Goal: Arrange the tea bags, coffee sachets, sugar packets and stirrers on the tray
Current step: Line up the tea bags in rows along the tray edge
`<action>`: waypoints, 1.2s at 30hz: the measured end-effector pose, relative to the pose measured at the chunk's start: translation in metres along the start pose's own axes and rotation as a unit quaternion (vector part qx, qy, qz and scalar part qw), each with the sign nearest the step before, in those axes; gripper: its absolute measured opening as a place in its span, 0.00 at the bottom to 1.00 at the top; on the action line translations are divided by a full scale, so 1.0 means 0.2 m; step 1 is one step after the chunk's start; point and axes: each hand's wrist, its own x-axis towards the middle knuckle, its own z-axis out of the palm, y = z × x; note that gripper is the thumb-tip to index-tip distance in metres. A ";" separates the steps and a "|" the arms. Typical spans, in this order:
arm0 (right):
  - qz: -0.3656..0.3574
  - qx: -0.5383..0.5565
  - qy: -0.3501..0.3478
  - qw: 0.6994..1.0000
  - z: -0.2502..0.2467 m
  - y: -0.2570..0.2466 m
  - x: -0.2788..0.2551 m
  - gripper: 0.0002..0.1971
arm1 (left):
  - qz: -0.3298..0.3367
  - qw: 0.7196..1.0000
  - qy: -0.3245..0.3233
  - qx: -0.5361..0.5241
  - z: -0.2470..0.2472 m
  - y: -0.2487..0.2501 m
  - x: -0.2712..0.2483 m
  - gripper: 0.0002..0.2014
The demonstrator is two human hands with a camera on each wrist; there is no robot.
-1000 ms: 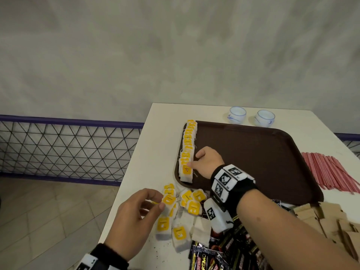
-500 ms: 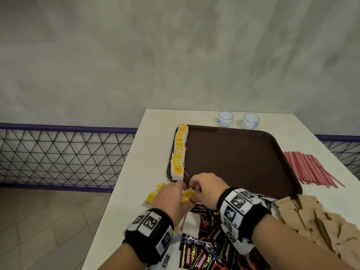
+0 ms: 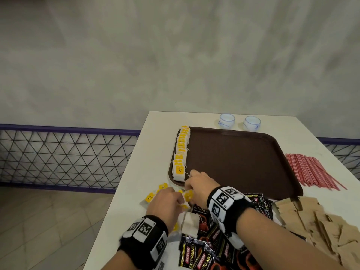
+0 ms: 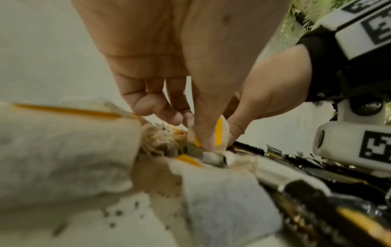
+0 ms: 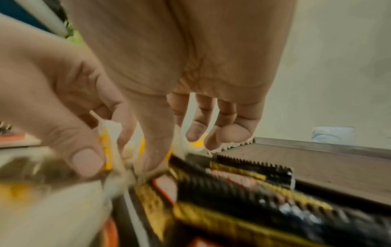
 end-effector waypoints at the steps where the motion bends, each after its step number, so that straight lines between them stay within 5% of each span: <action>1: -0.002 0.037 0.013 0.999 -0.01 0.01 0.00 0.05 | 0.006 1.000 0.017 -0.020 -0.01 0.00 -0.01 0.08; 7: -0.008 0.226 0.068 0.972 -0.13 0.12 -0.12 0.09 | -0.002 0.963 0.090 -0.252 -0.19 -0.03 -0.12 0.05; 12: -0.034 0.417 0.126 0.899 -0.20 0.20 -0.27 0.06 | 0.034 0.936 0.132 -0.324 -0.28 -0.01 -0.22 0.13; 17: -0.019 0.474 0.151 0.867 -0.25 0.27 -0.41 0.00 | 0.007 0.948 0.031 -0.316 -0.22 0.00 -0.22 0.12; 25: 0.050 0.492 0.160 0.855 -0.29 0.52 -0.37 0.08 | 0.031 0.969 -0.075 -0.233 -0.08 0.06 -0.15 0.05; 31: 0.071 0.432 0.165 0.884 -0.40 0.56 -0.02 0.18 | 0.012 0.930 -0.073 -0.360 -0.19 0.04 -0.07 0.04; 36: 0.099 0.420 0.173 0.885 -0.48 0.54 0.40 0.15 | 0.001 0.898 0.000 -0.439 -0.35 0.00 0.13 0.05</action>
